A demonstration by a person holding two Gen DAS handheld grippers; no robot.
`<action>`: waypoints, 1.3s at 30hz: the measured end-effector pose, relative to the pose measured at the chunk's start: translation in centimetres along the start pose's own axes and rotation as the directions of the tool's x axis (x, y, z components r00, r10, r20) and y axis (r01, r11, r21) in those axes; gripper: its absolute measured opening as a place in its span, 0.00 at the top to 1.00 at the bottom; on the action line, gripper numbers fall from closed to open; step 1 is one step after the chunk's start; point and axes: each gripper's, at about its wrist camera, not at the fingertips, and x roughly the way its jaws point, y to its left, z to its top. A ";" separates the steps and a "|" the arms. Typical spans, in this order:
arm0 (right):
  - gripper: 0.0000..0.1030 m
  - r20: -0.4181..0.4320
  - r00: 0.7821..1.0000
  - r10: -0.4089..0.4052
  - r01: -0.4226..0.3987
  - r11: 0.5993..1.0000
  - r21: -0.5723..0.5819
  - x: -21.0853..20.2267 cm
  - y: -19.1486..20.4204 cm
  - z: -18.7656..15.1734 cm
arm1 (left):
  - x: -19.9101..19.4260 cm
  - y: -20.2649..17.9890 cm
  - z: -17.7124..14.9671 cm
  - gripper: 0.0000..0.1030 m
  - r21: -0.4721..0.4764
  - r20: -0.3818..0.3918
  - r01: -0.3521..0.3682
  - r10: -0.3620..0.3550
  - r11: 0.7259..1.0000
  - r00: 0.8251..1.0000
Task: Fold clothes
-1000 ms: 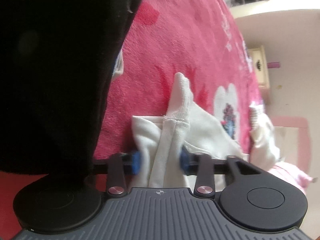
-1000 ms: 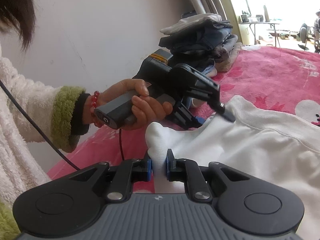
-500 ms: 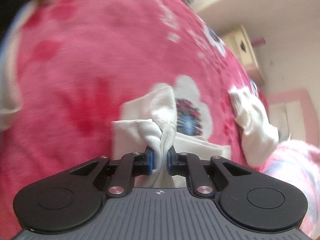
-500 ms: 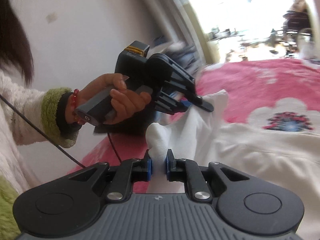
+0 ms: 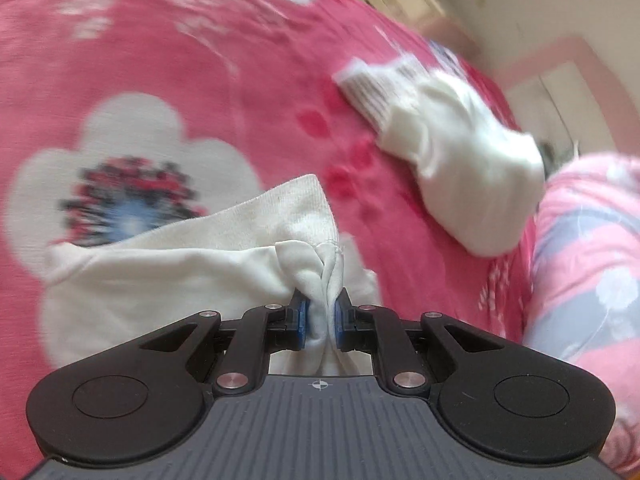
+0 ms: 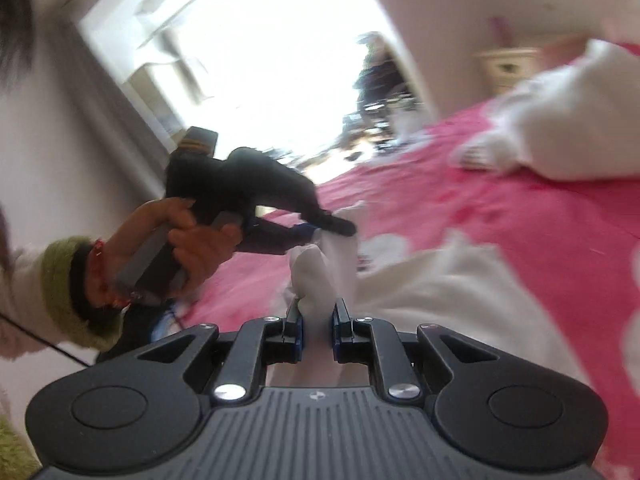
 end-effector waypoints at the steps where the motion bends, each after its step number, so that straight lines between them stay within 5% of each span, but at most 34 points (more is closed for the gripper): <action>1: 0.86 0.004 1.000 -0.017 0.017 1.000 0.020 -0.4 -0.9 -0.1 | 1.0 -0.8 -0.1 0.89 0.016 -0.007 -0.003 0.003 1.000 1.000; 12: 0.86 -0.002 0.991 -0.134 0.132 0.975 0.178 -3.0 -7.6 -1.9 | 7.0 -6.5 -2.3 0.87 0.204 -0.047 0.011 -0.002 0.979 0.999; 17: 0.86 -0.043 0.984 -0.172 0.177 0.948 0.264 -3.2 -10.1 -3.8 | 8.8 -6.6 -3.7 0.70 0.363 -0.051 0.098 -0.085 0.927 0.995; 21: 0.86 -0.068 0.983 -0.171 0.184 0.917 0.353 -3.2 -12.0 -4.9 | 6.2 -5.4 -2.5 0.65 0.296 -0.063 0.216 -0.207 0.930 0.976; 24: 0.80 -0.070 0.984 -0.164 0.178 0.876 0.448 -4.0 -13.4 -5.5 | 3.3 -5.3 -2.6 0.61 0.391 -0.117 0.225 -0.194 0.893 0.974; 29: 0.73 -0.056 0.956 -0.287 0.264 0.764 0.588 -7.7 -15.9 -5.5 | -0.5 -3.9 -6.5 0.59 0.624 -0.196 0.164 -0.050 0.764 0.979; 32: 0.73 -0.049 0.946 -0.320 0.304 0.827 0.473 -8.2 -14.2 -3.1 | -2.0 -2.3 -9.6 0.59 0.701 -0.203 0.165 -0.028 0.694 0.979; 35: 0.72 -0.089 0.962 -0.259 0.274 0.910 0.310 -4.9 -11.6 -0.2 | -2.4 -1.1 -12.4 0.59 0.712 -0.218 0.194 -0.050 0.675 0.975; 39: 0.57 -0.180 0.969 -0.167 0.193 0.971 0.138 1.2 -8.7 3.4 | -2.0 -0.1 -15.3 0.59 0.751 -0.174 0.166 -0.051 0.640 0.983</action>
